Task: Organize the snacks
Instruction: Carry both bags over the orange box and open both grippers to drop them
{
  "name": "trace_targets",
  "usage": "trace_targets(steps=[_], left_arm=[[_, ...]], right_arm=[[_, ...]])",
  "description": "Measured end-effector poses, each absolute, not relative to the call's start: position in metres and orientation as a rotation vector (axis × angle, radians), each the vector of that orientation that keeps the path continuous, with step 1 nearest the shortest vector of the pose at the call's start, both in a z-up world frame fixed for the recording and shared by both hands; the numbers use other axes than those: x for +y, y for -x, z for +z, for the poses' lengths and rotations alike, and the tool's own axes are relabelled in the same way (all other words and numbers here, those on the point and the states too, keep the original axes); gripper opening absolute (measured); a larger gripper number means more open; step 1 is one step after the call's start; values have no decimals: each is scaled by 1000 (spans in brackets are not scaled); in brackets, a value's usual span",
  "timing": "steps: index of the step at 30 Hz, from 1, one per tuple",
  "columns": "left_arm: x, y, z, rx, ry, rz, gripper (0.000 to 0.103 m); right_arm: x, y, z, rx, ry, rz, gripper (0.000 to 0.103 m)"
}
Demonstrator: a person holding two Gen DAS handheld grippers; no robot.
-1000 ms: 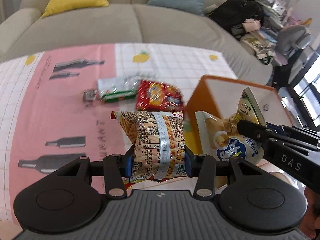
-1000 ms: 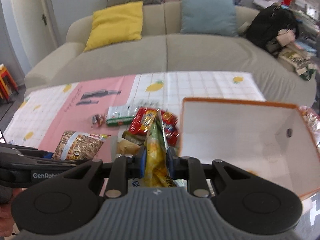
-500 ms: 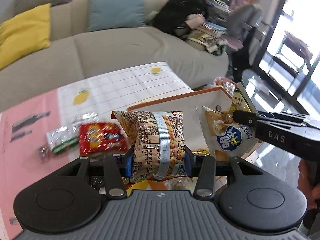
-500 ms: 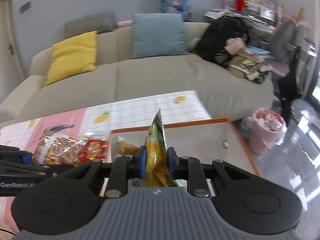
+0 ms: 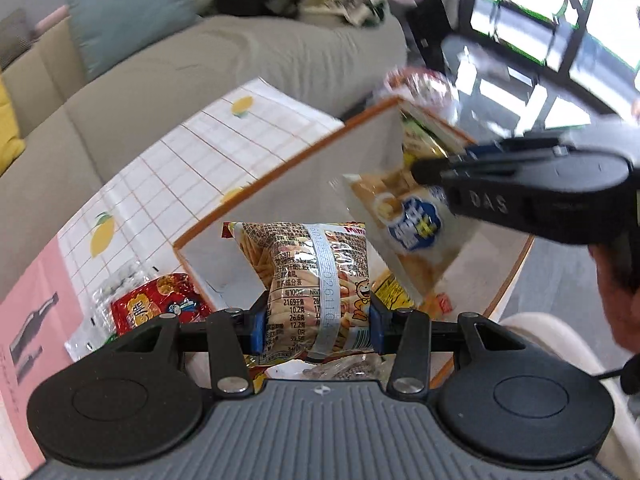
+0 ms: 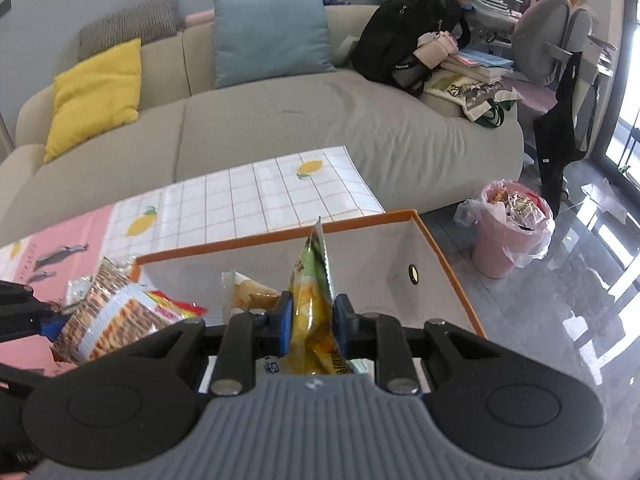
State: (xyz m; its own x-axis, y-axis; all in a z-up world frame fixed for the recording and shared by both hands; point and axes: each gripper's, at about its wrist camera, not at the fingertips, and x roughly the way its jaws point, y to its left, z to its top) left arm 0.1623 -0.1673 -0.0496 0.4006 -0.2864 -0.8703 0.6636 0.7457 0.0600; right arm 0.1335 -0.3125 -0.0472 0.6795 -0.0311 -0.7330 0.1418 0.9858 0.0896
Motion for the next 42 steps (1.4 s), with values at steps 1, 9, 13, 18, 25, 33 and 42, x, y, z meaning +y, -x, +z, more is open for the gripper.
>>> trace_targets(steps=[1,9,13,18,25,33,42], left_arm=[[-170,-165,-53,1001,-455,-627,52],[-189,-177,-78,1055,-614,-653,52],[-194,-183,-90,1082,-646,-659,52],[-197,-191,-100,1112,-679,-661,53],[-202,-194,-102,1132,-752,-663,53],[-205,-196,-115,1134,-817,-654,58],[-195,-198,-105,1126,-729,-661,74]], right_arm=[[-313,-138,-50,827,-138,-98,19],[-318,-169,-75,909,-142,-71,19],[-316,-182,-85,940,-128,-53,19],[-319,-196,-97,972,-154,-58,19],[-319,-208,-119,1042,-191,-38,20],[-318,-218,-135,1109,-223,-21,20],[-316,-223,-140,1145,-236,-18,22]])
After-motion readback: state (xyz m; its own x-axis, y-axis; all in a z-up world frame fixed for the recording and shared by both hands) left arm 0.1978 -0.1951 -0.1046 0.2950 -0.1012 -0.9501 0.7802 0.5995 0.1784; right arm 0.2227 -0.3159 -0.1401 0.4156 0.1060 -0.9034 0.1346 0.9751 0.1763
